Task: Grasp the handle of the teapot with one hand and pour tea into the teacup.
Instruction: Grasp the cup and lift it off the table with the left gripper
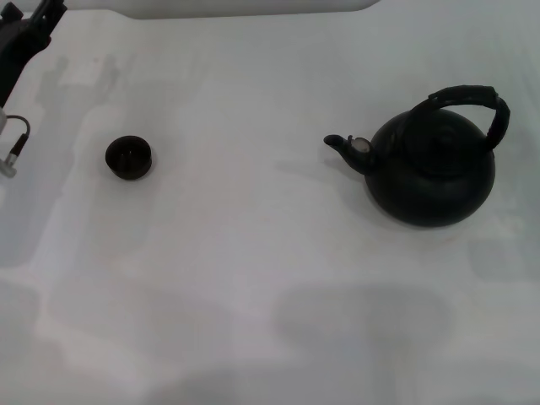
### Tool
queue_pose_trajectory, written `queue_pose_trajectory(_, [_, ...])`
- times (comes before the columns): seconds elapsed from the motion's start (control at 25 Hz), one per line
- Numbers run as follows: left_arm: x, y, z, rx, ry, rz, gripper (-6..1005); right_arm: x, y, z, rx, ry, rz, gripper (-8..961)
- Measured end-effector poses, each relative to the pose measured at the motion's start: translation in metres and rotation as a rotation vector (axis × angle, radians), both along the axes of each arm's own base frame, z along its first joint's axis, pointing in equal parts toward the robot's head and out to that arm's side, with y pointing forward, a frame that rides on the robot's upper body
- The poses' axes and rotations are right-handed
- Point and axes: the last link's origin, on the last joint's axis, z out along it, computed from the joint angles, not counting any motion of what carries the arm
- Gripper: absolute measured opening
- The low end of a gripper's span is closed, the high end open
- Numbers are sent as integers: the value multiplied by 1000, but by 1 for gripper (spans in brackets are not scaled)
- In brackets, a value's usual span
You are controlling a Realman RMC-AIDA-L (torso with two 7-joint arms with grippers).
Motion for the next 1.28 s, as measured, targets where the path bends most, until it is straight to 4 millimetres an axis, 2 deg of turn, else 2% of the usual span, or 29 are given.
queue_pose_trajectory(0.72, [2, -1, -4, -24, -18, -12, 861, -1, 1, 1, 4, 1, 7, 866])
queue_pose_trajectory(1.0, [28, 14, -11, -185, -16, -115, 860, -1, 0, 2, 5, -6, 7, 867])
queue_pose_trajectory(1.16, [48, 34, -6, -410, 74, -144, 862, 1, -1, 2, 4, -7, 1, 867])
queue_pose_trajectory(1.28, [58, 39, -3, -464, 118, -166, 862, 1, -1, 2, 3, -5, 1, 867])
